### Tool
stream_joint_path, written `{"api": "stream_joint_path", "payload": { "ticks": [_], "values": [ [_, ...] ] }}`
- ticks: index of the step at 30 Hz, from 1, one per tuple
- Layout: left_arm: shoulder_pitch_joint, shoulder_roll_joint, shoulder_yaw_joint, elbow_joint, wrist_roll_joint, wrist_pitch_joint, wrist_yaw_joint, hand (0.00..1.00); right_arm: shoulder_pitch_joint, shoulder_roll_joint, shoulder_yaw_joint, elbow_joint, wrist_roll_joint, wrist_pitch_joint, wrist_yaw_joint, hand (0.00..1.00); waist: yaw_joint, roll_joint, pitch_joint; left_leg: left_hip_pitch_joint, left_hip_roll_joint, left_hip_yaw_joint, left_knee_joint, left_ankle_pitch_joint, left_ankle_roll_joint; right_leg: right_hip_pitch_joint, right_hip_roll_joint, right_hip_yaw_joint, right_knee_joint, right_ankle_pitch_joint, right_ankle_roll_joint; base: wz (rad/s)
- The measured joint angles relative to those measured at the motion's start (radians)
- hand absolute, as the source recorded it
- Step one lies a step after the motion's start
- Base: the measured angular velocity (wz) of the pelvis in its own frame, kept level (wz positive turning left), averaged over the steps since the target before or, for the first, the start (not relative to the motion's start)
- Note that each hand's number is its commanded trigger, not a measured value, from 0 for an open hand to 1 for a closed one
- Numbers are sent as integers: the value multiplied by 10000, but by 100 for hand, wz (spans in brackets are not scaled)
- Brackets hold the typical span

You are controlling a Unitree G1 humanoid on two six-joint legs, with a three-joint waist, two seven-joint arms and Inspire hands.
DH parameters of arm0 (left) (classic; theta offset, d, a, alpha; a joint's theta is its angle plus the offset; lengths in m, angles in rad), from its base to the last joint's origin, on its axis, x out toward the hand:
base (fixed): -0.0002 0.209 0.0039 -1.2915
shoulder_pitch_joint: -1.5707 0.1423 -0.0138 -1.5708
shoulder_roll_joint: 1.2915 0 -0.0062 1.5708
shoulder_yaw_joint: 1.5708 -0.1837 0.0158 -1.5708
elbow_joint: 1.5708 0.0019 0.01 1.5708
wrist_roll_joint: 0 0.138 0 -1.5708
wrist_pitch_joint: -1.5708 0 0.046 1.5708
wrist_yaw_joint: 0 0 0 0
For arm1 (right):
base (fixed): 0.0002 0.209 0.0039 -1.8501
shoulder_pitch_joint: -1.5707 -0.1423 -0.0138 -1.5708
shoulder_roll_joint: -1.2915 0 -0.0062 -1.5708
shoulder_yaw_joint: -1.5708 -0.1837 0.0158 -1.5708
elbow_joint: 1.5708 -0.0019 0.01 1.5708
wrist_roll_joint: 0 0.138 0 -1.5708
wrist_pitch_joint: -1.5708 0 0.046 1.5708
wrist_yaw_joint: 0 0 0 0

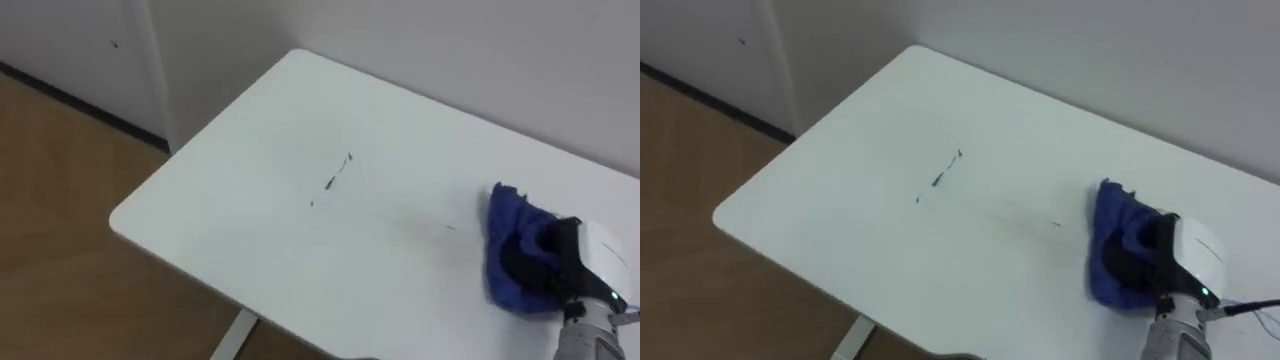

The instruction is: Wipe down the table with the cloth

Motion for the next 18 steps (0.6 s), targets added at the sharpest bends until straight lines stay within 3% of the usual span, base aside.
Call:
{"api": "stream_joint_path", "payload": {
  "ticks": [3, 6, 9, 10, 11, 12, 14, 16, 18],
  "values": [
    [110, -88, -426, 11, -103, 77, 126, 0, -477, 21, 433, -85, 216, 528, 23, 100, 177, 158, 8, 25, 47, 147, 21, -25, -7, -138, 81, 365, 68, 37, -60, -29],
    [242, -299, -715, 32, -154, 314, 138, 0, -1569, 503, 1312, -341, -283, 1601, 519, 100, 728, 229, 49, -21, 147, 102, -15, -12, -25, -516, 326, 782, 165, 195, -285, -65],
    [154, -310, -897, 148, -189, 409, 136, 0, -2472, 807, 2437, -862, -488, 2110, 1314, 100, 1053, 223, 72, -131, 265, 74, -30, -6, -100, -769, 488, 904, 164, 274, -411, -37],
    [70, -313, -1021, 182, -196, 461, 129, 0, -2923, 925, 2940, -1151, -500, 2146, 1615, 100, 1188, 220, 111, -244, 298, 50, -43, 25, -150, -903, 528, 900, 166, 285, -463, 7],
    [-78, -318, -1122, 174, -197, 465, 98, 0, -3321, 1195, 3218, -1292, -533, 2020, 1879, 100, 1139, 215, 249, -322, 294, -102, -40, 49, -185, -928, 566, 901, 154, 256, -478, 22],
    [-128, -320, -1127, 155, -193, 455, 93, 0, -3438, 1286, 3260, -1325, -545, 1851, 1975, 100, 1171, 194, 283, -369, 279, -210, -39, 60, -196, -991, 566, 873, 137, 230, -472, 41],
    [38, -287, -1116, 5, -258, 526, 78, 0, -3622, 1325, 3344, -1312, -480, 1518, 2170, 100, 1477, 147, 275, -475, 224, -416, -44, 90, -182, -1061, 537, 770, 82, 182, -454, 39],
    [402, -235, -1065, -45, -268, 566, 79, 0, -3457, 1180, 3223, -1239, -388, 1388, 2158, 100, 1417, 67, 234, -540, 190, -434, -56, 97, -170, -996, 493, 619, 22, 162, -420, 33],
    [756, -149, -1067, 5, -336, 557, 96, 0, -2918, 1002, 2993, -1021, -12, 814, 1821, 100, 1109, 62, 234, -514, 156, -431, -34, 107, -153, -818, 451, 446, -42, 159, -415, 44]
  ]
}}
